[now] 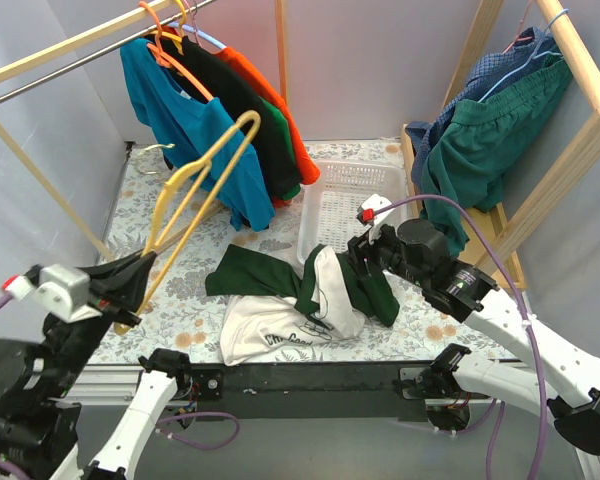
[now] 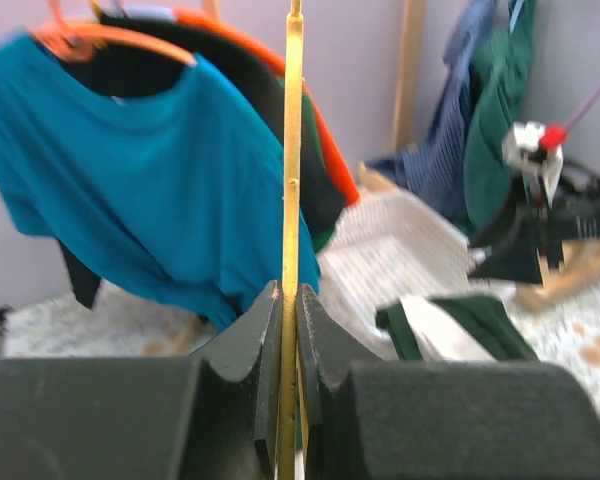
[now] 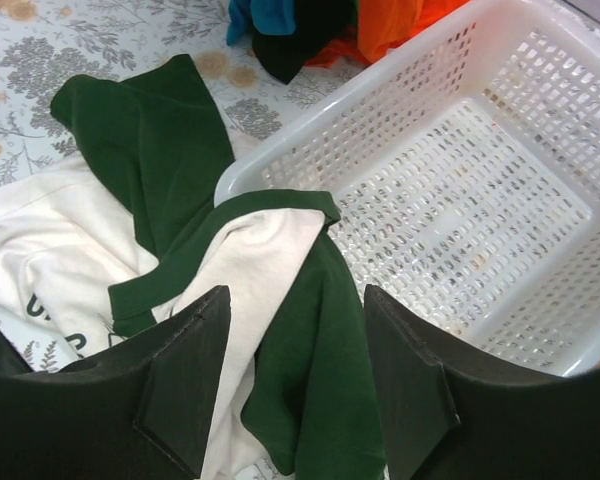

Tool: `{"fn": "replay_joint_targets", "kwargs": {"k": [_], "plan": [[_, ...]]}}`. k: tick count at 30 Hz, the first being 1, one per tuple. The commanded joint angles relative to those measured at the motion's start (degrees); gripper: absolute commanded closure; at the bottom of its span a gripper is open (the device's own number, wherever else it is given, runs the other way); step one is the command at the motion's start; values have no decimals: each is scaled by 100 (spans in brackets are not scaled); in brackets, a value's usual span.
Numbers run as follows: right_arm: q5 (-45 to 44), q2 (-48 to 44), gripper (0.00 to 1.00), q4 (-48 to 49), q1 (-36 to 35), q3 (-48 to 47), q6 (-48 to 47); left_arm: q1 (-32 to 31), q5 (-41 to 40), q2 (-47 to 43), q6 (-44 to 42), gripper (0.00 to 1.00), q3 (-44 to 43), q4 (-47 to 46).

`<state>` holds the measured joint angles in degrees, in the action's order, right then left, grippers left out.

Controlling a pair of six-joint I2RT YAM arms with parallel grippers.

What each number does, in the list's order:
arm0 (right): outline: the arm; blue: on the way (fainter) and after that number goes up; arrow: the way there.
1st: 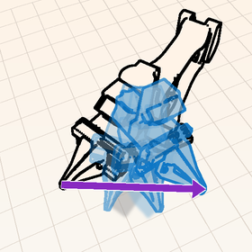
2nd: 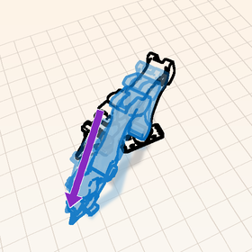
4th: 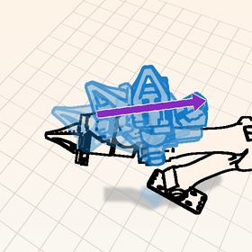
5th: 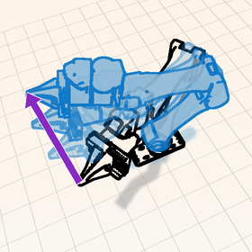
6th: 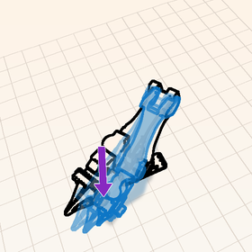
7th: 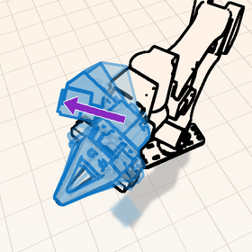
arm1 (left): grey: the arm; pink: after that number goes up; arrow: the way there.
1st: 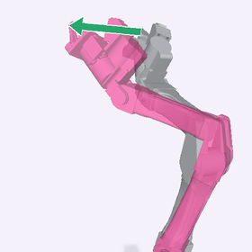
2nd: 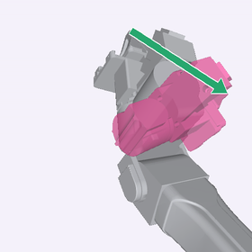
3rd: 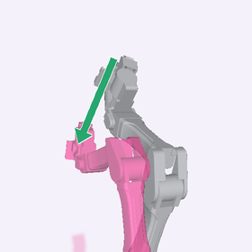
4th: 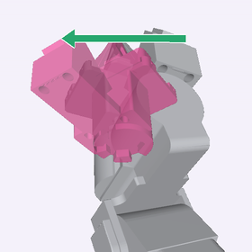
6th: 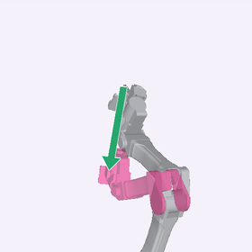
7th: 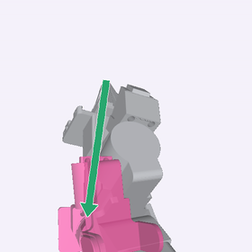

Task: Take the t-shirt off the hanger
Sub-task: Place the hanger at the clothesline.

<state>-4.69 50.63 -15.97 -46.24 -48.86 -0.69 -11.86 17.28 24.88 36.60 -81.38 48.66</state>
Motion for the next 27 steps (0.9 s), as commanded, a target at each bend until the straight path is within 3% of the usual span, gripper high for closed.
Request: {"fn": "replay_joint_targets", "kwargs": {"k": [1, 7, 11, 14, 20, 27], "plan": [[319, 104, 36, 340, 10, -27, 192, -36, -873, 61, 242, 100, -273, -401], [293, 254, 36, 208, 9, -176, 209, -27, -2086, 148, 304, 100, -414, -542], [328, 298, 36, 252, 10, -194, 201, -36, -3692, 87, 418, 100, -98, -718], [363, 386, 36, 278, 10, -203, 192, -36, -4345, 113, 576, 100, 193, -858], [434, 553, 36, 322, 10, -273, 253, -27, -4715, 490, 928, 100, 702, -1403], [434, 535, 36, 366, 10, -229, 271, -18, -5523, 1307, 585, 100, 958, -3002]]}}
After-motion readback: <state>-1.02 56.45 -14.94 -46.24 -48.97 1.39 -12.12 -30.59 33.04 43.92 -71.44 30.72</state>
